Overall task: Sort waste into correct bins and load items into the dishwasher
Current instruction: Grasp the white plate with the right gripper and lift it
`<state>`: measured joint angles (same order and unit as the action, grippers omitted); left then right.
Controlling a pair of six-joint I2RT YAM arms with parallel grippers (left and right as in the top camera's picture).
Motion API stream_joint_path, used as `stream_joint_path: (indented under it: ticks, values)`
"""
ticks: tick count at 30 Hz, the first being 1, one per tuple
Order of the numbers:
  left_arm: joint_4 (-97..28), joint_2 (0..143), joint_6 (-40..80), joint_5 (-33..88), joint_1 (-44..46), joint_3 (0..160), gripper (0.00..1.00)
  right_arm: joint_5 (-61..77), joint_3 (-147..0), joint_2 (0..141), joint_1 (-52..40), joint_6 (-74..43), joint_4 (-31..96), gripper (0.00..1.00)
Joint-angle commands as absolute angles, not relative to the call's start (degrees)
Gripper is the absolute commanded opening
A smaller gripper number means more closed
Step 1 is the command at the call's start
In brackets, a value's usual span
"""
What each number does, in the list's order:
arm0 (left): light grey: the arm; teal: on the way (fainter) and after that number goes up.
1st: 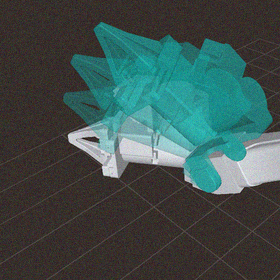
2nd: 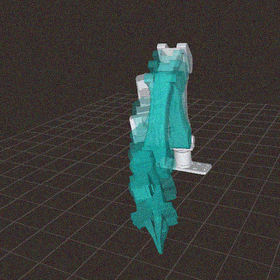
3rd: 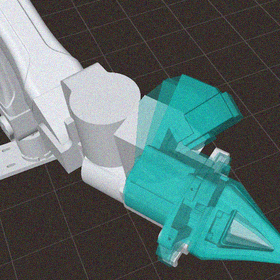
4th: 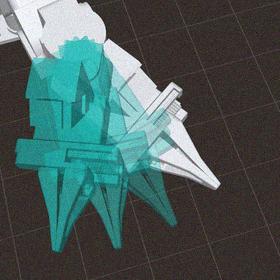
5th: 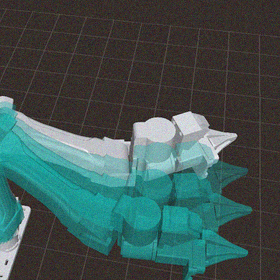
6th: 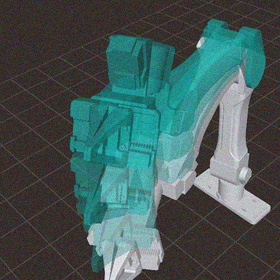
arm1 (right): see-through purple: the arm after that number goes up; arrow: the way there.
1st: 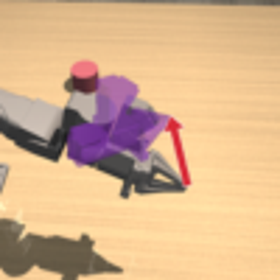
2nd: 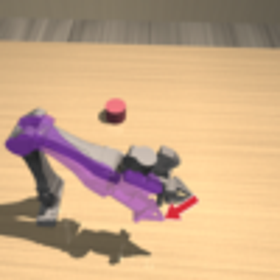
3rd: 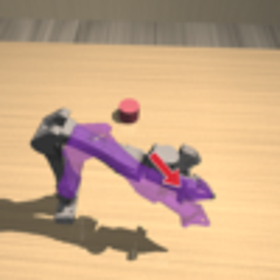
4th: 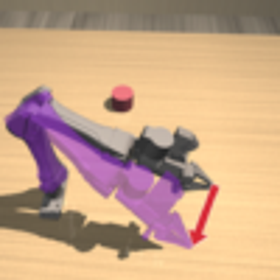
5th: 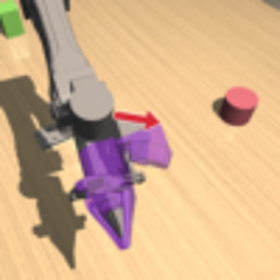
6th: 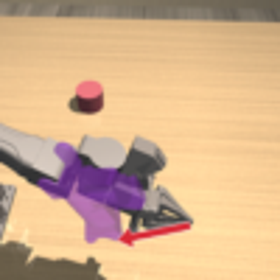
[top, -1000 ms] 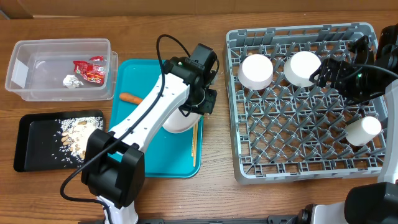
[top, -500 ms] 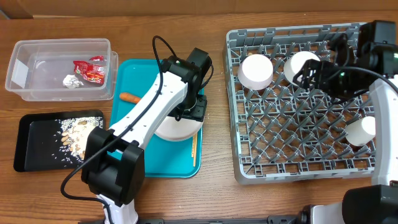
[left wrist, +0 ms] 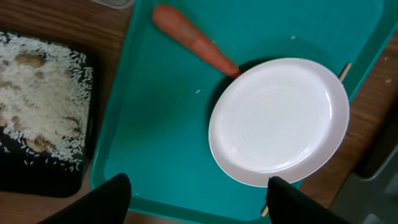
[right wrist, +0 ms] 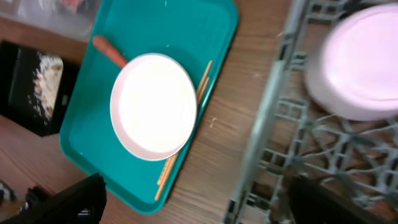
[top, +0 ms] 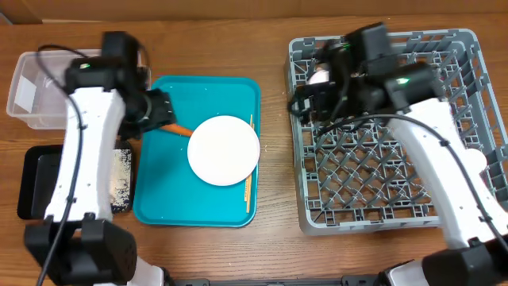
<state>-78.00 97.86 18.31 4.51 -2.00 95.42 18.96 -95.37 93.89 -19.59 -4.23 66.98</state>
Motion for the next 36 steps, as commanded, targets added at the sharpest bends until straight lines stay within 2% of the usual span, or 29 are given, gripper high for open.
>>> stream_joint_path:
  ticks: [1, 16, 19, 21, 23, 34, 36]
  values:
    - [-78.48, 96.73, 18.2, 7.51, -4.89, 96.49, 0.74, 12.99, -96.38, 99.7, -25.04, -9.87, 66.72, 0.94]
    - [-78.87, 96.75, 17.96, 7.01, -5.56, 96.44, 0.79, 10.7, -96.38, 119.33, -35.9, -20.51, 62.85, 0.72]
    - [-78.87, 96.75, 17.96, 6.96, -5.58, 96.44, 0.79, 10.52, -96.33, 120.77, -36.05, -21.32, 60.66, 0.62]
    - [-78.87, 96.75, 17.65, 6.83, -5.61, 96.42, 0.79, 10.35, -96.27, 121.45, -36.05, -21.58, 58.63, 0.5]
    - [-78.89, 96.75, 17.54, 6.85, -5.54, 96.42, 0.79, 9.82, -95.96, 121.56, -36.05, -22.7, 57.54, 0.46]
    - [-78.85, 96.75, 17.54, 6.85, -5.56, 96.38, 0.79, 9.85, -92.99, 122.96, -36.05, -22.81, 54.06, 0.45]
    - [-78.85, 96.75, 17.54, 6.83, -5.56, 96.38, 0.79, 9.87, -92.99, 123.42, -36.05, -22.79, 54.02, 0.43]
